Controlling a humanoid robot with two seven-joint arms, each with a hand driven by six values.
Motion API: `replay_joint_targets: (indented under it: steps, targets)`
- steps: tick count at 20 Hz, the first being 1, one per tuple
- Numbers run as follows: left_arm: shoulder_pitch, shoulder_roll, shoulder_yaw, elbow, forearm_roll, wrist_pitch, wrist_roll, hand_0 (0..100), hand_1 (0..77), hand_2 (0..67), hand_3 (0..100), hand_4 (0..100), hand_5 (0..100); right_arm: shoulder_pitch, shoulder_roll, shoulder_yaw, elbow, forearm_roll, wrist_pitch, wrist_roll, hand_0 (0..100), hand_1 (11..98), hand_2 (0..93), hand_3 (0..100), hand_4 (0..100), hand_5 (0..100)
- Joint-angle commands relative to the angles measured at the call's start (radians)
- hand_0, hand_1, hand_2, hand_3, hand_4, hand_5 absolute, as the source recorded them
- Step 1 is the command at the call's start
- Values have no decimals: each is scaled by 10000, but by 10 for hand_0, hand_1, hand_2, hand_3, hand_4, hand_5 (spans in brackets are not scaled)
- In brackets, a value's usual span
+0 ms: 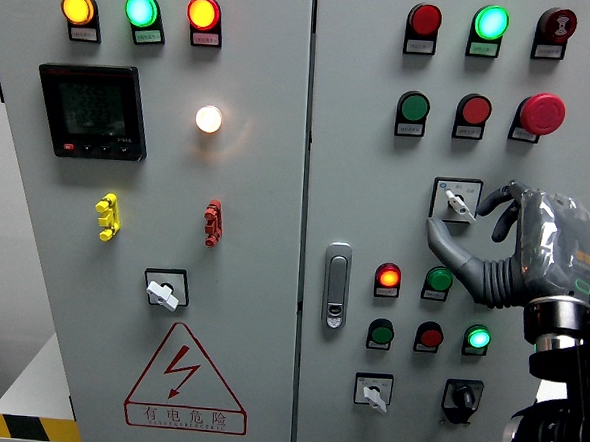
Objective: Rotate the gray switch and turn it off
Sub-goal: 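Close the right hand's fingers around the switch handle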
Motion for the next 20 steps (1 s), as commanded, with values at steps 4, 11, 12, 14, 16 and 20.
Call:
replay_joint_targets:
  steps: [4, 11, 12, 14, 16, 20]
  targets:
    - [0, 0, 0, 0, 0, 0, 3, 884, 0, 133, 187, 82, 109, 18, 15, 24, -70, 1, -24, 5, 0, 362, 608, 847, 980, 986]
    - [0, 0, 0, 0, 0, 0, 3, 883, 0, 133, 187, 81, 109, 18, 0, 9, -254, 1, -54, 5, 0, 350, 634, 848, 980, 985]
    - [0, 0, 0, 0, 0, 0, 3, 883, 0, 133, 187, 81, 109, 18, 0, 9, -254, 1, -54, 5, 0, 348, 637, 848, 980, 985]
    - [0, 0, 0, 0, 0, 0, 3, 884, 0, 133, 187, 82, 109, 79, 15, 9, -269, 1, -54, 5, 0, 347, 638, 849, 980, 984]
    - [0, 0, 0, 0, 0, 0, 3, 884, 0, 133, 187, 82, 109, 95, 0, -6, -315, 1, -54, 5, 0, 347, 639, 852, 980, 984]
    - [0, 0, -15, 0, 0, 0, 3, 884, 0, 132, 187, 82, 109, 156, 15, -22, -376, 1, -9, 5, 0, 341, 640, 853, 980, 984]
